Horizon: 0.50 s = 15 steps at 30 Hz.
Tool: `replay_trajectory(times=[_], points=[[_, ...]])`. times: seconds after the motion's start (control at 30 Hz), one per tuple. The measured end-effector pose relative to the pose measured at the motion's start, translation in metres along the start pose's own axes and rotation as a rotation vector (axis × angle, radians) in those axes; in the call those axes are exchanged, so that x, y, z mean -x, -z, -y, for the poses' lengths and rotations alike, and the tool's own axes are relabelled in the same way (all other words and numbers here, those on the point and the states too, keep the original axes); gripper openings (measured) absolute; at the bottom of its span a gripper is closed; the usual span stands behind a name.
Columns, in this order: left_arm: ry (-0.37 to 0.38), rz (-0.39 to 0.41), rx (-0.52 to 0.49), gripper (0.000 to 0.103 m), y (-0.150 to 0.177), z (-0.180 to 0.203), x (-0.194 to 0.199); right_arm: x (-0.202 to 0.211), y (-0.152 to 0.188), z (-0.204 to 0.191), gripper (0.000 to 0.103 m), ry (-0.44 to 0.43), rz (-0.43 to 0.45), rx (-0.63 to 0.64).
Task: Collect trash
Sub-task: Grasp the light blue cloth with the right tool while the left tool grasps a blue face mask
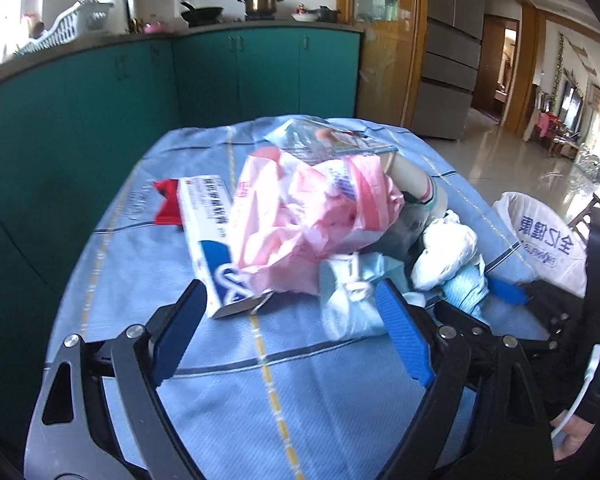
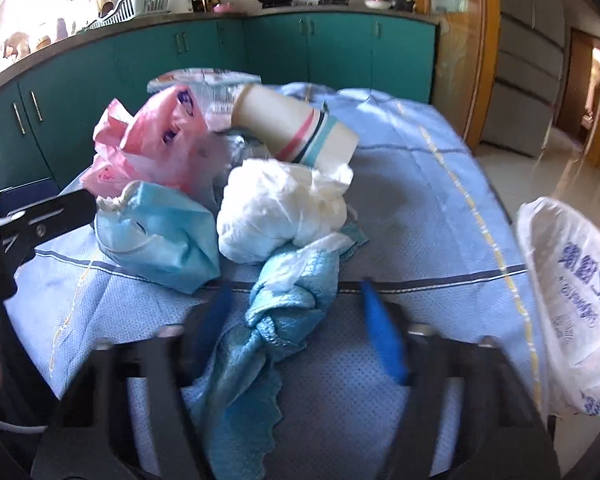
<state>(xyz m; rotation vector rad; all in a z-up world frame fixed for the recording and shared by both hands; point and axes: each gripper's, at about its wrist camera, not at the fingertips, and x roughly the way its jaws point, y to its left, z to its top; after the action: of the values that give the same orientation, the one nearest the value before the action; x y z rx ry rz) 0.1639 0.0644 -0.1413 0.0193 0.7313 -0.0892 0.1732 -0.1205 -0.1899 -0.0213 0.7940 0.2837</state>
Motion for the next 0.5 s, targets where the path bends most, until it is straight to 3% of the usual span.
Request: replay_trajectory(times=[0.07, 0.23, 0.4, 0.5], points=[[0.015, -0.009, -0.004, 0.086, -0.003, 0.003, -0.006, 0.006, 0.003, 0.003, 0.034, -0.031, 0.003, -0.005], [0.065, -0.042, -0.035, 0.081, -0.002, 0.015, -0.019, 0.031, 0.015, 0.020, 0.032, -0.074, 0.028, -0.025], [0.095, -0.102, -0.081, 0.039, 0.007, 0.029, -0.034, 0.061, 0.029, 0.047, 0.032, -0.035, 0.064, -0.025], [0.095, -0.107, -0.079, 0.032, 0.011, 0.030, -0.035, 0.076, 0.032, 0.063, 0.032, 0.002, 0.102, -0.048]])
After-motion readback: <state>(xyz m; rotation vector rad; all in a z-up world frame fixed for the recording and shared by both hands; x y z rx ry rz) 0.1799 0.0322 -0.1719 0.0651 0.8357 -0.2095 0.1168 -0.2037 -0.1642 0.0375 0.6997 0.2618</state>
